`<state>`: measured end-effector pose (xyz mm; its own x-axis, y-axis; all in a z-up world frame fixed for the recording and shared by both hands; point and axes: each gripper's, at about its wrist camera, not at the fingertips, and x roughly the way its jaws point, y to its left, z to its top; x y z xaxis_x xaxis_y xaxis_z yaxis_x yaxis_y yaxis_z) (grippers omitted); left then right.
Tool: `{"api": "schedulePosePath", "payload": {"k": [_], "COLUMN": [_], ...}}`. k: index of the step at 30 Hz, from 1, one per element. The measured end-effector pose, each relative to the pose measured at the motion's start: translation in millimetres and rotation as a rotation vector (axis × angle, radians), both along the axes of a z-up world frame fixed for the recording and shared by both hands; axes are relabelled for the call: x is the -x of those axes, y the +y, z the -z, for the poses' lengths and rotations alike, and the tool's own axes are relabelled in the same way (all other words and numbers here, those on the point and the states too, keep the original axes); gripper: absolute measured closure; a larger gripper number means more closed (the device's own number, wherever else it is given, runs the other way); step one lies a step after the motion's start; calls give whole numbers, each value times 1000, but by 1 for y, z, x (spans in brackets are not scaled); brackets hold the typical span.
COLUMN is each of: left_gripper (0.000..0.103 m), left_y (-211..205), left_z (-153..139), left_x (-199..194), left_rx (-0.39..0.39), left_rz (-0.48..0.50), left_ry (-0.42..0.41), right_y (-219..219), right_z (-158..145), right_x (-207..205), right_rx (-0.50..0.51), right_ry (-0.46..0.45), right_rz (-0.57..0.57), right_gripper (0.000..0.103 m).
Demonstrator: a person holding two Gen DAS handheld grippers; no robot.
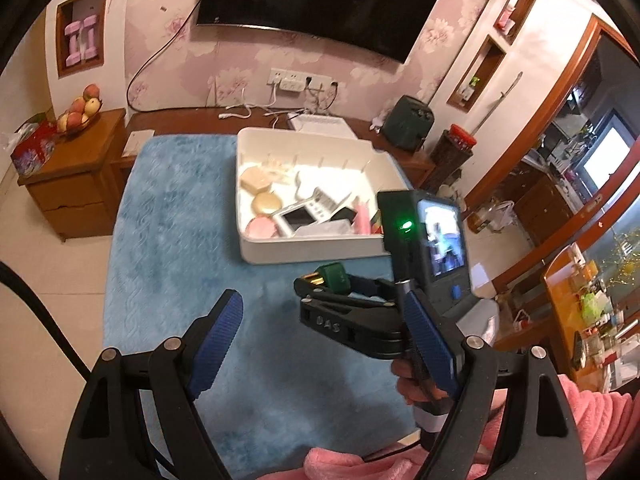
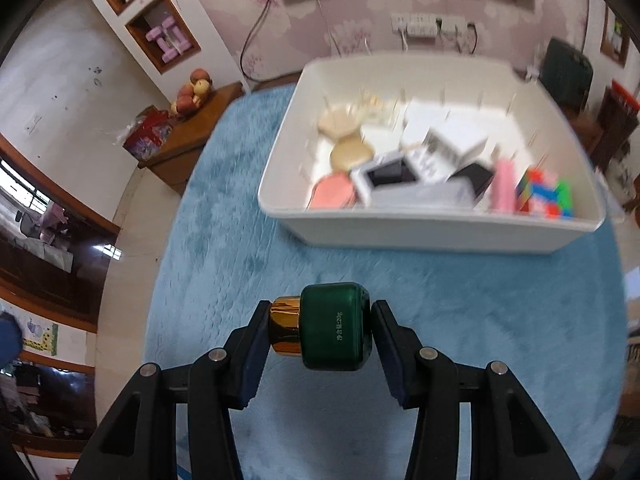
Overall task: Organize rigid objects
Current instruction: 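Carry the green bottle over the bin with the right tool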
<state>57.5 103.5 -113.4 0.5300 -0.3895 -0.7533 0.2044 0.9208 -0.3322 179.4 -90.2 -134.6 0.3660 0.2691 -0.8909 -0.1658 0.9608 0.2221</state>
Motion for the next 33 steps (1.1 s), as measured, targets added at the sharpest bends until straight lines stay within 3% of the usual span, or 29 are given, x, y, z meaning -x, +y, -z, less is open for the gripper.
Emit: {"api": "schedulePosePath", "payload": {"k": [8, 16, 22, 33], "left_gripper": [16, 16, 16, 16], "left_y": [-16, -26, -27, -18], "left_z": [-13, -10, -6, 5], "left_x": [-8, -17, -23, -29], "left_rx": [41, 73, 74, 56], "left_rz": [-42, -121, -197, -334], "left_ry": [-46, -50, -38, -4], "right_y": [-44, -72, -83, -86], "right_z": [-45, -65, -62, -28], "right_x": [-27, -62, -91, -132], "right_rx": [25, 40, 44, 46], "right_ry": [-99, -156, -158, -91], "right_rz": [22, 34, 34, 35], "right_gripper": [53, 53, 53, 53]}}
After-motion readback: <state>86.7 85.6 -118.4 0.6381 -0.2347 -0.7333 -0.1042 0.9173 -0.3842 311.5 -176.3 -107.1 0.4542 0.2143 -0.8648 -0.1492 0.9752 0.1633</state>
